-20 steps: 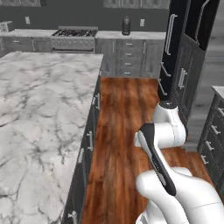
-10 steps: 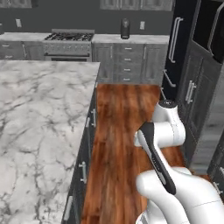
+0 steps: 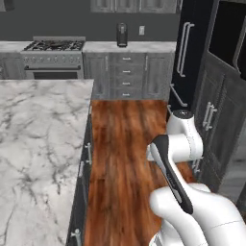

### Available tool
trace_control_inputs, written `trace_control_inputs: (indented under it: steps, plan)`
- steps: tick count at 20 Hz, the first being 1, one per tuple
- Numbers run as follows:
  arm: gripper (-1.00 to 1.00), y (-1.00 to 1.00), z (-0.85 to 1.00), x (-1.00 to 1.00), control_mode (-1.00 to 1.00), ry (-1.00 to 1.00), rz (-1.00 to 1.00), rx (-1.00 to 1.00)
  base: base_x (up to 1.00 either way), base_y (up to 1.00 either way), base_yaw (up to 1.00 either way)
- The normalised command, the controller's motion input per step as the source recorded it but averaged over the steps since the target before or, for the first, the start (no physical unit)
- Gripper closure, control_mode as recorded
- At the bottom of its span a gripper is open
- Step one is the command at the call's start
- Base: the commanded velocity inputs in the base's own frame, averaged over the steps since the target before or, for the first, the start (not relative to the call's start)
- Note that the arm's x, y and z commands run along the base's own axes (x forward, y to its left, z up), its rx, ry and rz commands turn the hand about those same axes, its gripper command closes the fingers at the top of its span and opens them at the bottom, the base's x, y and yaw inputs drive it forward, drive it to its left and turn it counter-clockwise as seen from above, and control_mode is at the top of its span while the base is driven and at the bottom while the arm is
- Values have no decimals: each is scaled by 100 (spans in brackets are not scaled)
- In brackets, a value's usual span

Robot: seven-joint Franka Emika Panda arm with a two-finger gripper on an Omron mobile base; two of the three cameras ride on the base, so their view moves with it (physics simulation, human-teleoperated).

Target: Take the chicken drumsticks from the pan and place one on each plate on the dining counter.

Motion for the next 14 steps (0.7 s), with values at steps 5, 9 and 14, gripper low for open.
trace_control_inputs:
  steps: [5,9,14]
  plan:
    - [-100,0,0,0,100,0,0,0,100,-8,-5]
    - [-100,0,0,0,100,0,0,0,100,-10,0]
    - [-100,0,0,0,100,0,0,0,100,-11,0]
